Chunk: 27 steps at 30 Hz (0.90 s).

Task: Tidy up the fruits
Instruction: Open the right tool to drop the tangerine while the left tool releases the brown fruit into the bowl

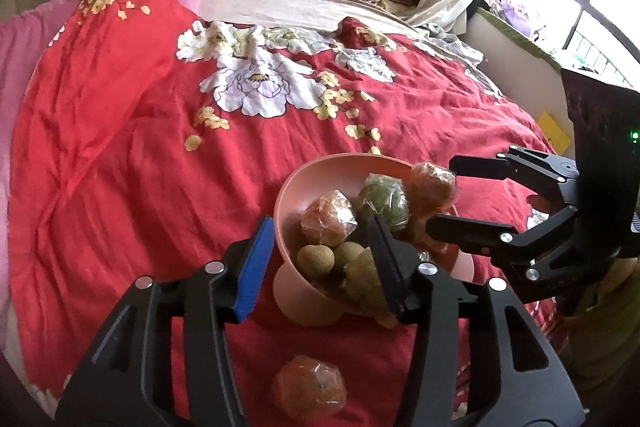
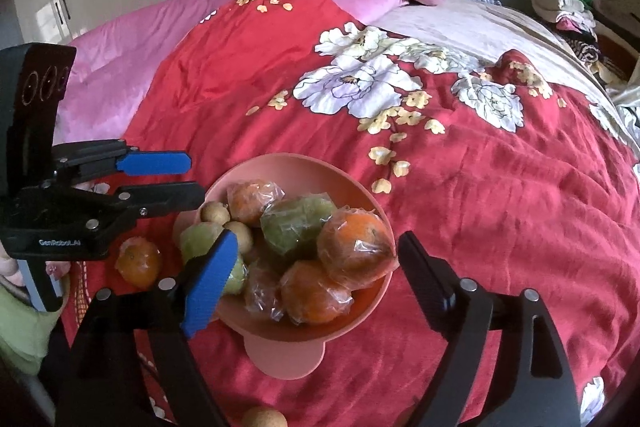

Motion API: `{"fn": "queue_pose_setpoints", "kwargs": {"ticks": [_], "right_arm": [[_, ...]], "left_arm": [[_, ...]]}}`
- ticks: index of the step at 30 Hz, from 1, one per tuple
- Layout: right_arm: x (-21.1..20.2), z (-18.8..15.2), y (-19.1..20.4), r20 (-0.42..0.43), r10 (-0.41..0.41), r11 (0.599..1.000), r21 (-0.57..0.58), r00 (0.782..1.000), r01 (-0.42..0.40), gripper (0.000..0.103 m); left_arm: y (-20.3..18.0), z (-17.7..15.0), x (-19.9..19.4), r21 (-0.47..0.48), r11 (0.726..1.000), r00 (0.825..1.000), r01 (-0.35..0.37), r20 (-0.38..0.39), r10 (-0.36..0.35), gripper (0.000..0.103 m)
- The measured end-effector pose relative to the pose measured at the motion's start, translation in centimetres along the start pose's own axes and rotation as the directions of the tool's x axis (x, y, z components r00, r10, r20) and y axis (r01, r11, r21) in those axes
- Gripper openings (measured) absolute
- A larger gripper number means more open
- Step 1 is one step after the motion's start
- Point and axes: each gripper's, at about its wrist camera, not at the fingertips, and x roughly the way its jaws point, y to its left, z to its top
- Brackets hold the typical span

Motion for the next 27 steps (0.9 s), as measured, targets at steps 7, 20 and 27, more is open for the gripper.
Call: {"fn": "queue_pose_setpoints", "kwargs": {"ticks": [7, 20, 27], "right_arm": [[-0.8, 0.2, -0.2, 0.024, -0.011, 1.0, 0.009, 1.0, 0.011, 0.087], [-3.2, 0.3, -0.5, 0.085, -0.049, 0.998, 0.034, 0.995, 0.047, 0.096], [-4.8, 0.3, 0.2, 0.123, -0.057, 0.998, 0.024, 0.991, 0.055, 0.098]], "left_arm": [[-0.1, 0.0, -0.3, 0.005, 1.0, 1.0, -0.01, 0.006, 0.01, 0.052], [-0.2, 0.1, -1.9, -0.004, 0.999, 0.999, -0.035, 0.036, 0.035, 0.081], [-0.6, -0.3, -2.8, 0.002, 0.999, 0.997, -0.053, 0.053, 0.053, 0.09]]}}
